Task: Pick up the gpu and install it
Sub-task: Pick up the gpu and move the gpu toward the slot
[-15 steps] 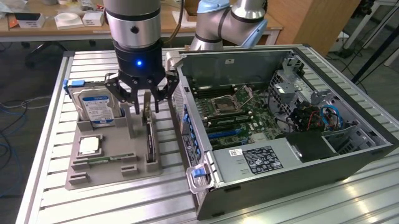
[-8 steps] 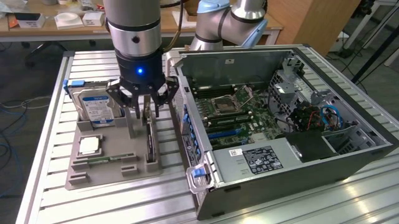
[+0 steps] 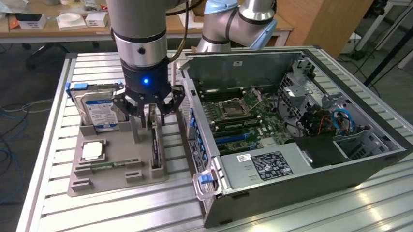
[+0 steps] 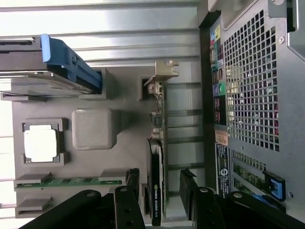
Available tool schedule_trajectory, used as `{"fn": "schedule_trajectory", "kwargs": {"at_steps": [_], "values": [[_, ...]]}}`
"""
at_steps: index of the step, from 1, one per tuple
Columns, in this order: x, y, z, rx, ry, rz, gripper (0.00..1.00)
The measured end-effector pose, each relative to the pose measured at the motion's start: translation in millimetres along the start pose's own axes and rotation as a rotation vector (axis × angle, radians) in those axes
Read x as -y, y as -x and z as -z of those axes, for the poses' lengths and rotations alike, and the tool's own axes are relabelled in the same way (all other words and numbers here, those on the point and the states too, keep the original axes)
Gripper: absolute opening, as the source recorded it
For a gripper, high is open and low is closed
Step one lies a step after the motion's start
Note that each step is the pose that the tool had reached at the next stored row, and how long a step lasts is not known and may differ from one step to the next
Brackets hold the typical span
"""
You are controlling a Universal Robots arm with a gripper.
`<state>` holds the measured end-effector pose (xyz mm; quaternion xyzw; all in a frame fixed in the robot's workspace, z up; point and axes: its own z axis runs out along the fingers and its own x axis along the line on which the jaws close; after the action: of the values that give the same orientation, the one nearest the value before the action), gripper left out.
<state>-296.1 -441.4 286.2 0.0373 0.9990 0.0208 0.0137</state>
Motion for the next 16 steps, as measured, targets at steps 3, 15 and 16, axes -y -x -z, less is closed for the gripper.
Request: {"fn": "schedule_trajectory", "kwargs": {"at_steps": [3,15,16], "values": [[3.1,0.0,-5.3,-0.0002,-0.0002,0.000,0.47],[7.2,-0.2,-27.0,0.0000,0.0000,0.000,0.47],[7.3,-0.3,-28.9,0.0000,0.0000,0.000,0.47]]}}
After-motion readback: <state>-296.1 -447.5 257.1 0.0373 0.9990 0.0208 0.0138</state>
